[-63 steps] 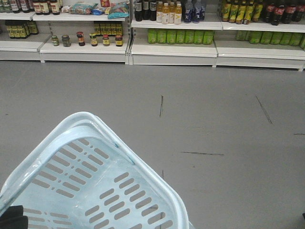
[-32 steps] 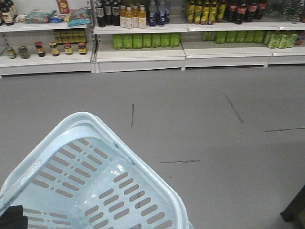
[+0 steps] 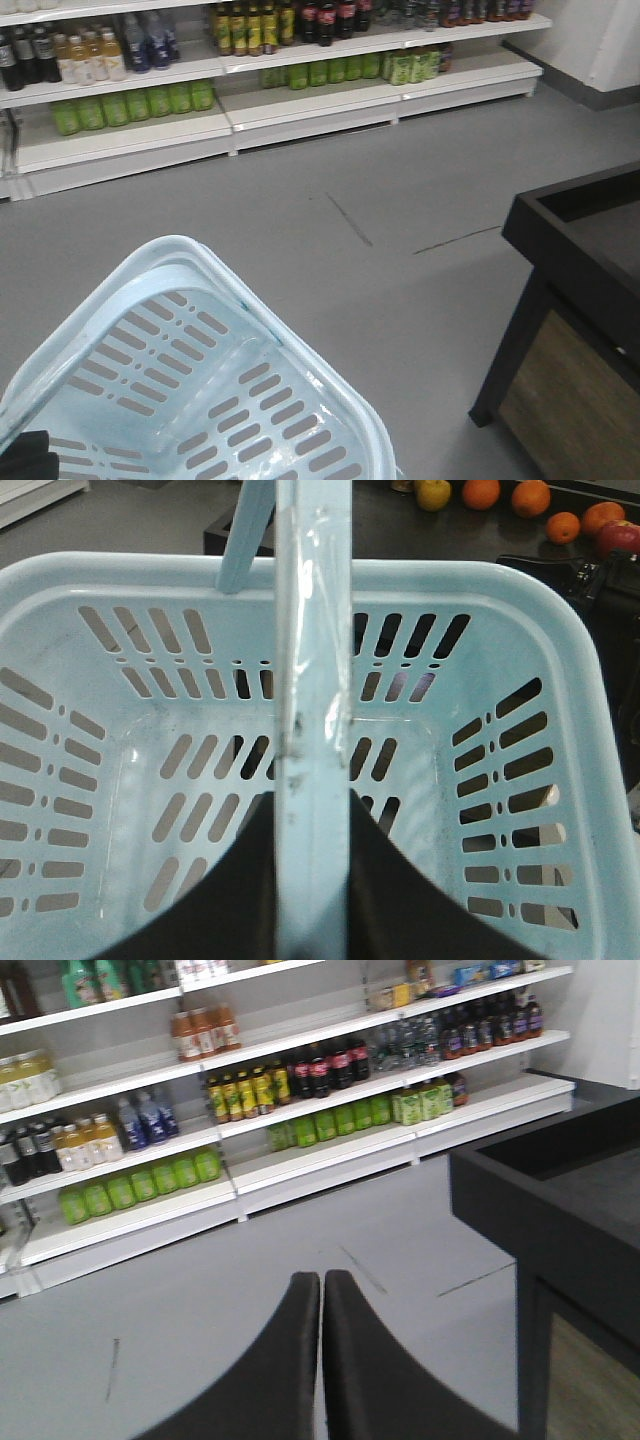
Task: Pick three apples into basket with both arms
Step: 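Drive the base around carrying the basket in the left gripper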
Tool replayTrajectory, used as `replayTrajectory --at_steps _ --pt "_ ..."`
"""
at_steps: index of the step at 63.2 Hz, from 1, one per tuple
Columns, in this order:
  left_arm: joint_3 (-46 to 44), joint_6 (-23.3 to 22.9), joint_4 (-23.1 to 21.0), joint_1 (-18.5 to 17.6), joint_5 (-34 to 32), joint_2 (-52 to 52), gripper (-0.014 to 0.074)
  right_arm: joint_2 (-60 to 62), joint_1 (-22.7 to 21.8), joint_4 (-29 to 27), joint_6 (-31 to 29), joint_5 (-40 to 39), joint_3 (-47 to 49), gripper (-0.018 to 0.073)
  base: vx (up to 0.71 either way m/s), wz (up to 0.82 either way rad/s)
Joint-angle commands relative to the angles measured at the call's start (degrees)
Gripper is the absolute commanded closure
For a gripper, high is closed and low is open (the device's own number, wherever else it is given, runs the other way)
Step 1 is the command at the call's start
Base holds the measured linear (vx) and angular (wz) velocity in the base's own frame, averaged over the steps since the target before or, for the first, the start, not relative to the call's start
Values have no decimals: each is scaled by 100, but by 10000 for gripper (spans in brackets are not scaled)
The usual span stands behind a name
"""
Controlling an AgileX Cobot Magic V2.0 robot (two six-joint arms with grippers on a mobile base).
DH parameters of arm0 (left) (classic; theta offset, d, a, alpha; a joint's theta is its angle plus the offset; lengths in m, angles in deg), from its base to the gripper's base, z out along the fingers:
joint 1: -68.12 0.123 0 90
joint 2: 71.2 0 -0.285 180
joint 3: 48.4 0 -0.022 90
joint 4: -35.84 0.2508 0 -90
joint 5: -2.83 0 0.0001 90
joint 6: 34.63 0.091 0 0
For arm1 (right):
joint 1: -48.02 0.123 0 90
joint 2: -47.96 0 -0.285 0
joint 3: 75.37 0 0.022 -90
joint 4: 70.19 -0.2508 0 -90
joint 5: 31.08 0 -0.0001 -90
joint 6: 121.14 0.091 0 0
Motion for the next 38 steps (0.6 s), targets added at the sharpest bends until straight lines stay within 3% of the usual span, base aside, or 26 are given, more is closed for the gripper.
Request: replayTrajectory --at_steps 1,38 --pt "-168 -35 -380 -29 -390 -37 604 77 4 57 -22 -410 -78 564 16 -67" --pt "-168 -35 -380 -29 -390 -37 604 77 4 57 -22 -410 -78 564 15 -64"
